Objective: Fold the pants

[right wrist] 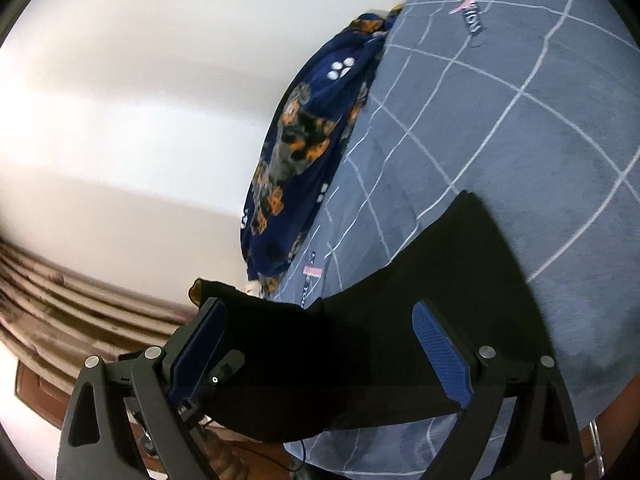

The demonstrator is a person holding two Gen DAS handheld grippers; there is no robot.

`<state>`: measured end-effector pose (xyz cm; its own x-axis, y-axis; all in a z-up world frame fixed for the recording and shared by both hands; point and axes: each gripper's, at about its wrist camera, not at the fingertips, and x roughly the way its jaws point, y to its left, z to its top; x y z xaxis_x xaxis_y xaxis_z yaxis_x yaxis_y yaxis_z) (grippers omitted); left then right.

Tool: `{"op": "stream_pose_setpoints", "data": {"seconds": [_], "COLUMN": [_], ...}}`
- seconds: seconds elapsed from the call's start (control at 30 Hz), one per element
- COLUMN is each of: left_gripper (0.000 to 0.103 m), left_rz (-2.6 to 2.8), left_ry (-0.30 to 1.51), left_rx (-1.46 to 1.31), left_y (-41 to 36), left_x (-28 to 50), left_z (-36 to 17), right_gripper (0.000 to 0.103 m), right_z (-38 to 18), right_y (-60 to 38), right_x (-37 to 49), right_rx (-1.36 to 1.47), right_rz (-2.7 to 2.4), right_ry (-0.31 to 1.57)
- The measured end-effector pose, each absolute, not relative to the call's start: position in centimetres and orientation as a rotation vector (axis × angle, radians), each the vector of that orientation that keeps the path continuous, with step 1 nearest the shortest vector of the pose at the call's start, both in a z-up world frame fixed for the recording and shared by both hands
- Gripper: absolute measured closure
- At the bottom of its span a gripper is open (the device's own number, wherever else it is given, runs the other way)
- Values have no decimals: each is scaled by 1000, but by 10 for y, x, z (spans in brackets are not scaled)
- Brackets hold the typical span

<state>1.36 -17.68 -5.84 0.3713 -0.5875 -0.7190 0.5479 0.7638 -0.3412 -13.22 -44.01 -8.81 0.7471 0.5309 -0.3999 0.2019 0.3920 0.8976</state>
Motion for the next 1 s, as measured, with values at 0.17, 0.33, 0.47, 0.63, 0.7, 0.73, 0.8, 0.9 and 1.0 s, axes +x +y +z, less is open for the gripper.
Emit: {"op": "stream_pose_setpoints", "data": {"seconds": [0.17, 0.33, 0.47, 0.63, 0.7, 0.73, 0.8, 0.9, 1.0], "left_gripper": [87, 87, 87, 87, 87, 87, 87, 87, 87], "left_rz": [-745, -750, -752, -755, -756, -755, -757, -757, -759], "left_ry": [971, 992, 1004, 1020, 1024, 1025, 1026, 1028, 1033], "left_rx": [-24, -9, 1, 11, 13, 15, 19, 21, 25], "left_y": [-194, -207, -216, -226, -230, -231, -234, -236, -241], "left_x": [13, 14, 15, 16, 17, 18, 19, 19, 20], "left_z": [-66, -75, -82, -90, -91, -92, -93, -94, -95], "right_gripper": [9, 9, 9, 9, 9, 9, 9, 9, 9], "right_z": [-94, -104, -110, -112, -112, -112, -113, -113, -113], "right_y": [-443, -436, -429, -426, -427, -428, -430, -431, -433], "right_x": [-133, -129, -127, -126, -126, -126, -126, -126, -127], "right_rx": [1202, 1241, 1255, 1258, 1261, 1265, 1271, 1278, 1282], "right_rz": [238, 269, 294, 311, 307, 305, 299, 291, 282], "right_ry": [747, 784, 818, 837, 836, 835, 833, 828, 821]}}
